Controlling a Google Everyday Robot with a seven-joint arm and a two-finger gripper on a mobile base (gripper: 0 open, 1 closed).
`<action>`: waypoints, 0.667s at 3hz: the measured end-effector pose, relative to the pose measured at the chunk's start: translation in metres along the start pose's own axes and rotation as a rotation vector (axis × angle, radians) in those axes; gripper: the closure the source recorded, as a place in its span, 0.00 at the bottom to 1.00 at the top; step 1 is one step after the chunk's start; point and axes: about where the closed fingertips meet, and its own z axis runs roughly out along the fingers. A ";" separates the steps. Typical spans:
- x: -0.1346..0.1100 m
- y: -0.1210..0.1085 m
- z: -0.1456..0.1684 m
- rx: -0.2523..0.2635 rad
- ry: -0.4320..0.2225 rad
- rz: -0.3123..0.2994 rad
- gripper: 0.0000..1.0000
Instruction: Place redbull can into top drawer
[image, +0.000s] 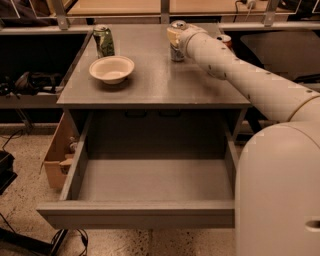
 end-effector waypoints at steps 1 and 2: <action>-0.001 0.001 0.000 -0.002 -0.001 -0.002 1.00; -0.017 0.010 -0.012 -0.036 -0.023 -0.024 1.00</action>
Offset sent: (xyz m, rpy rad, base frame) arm -0.0960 0.0363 0.1017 -0.0912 -0.1691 0.2328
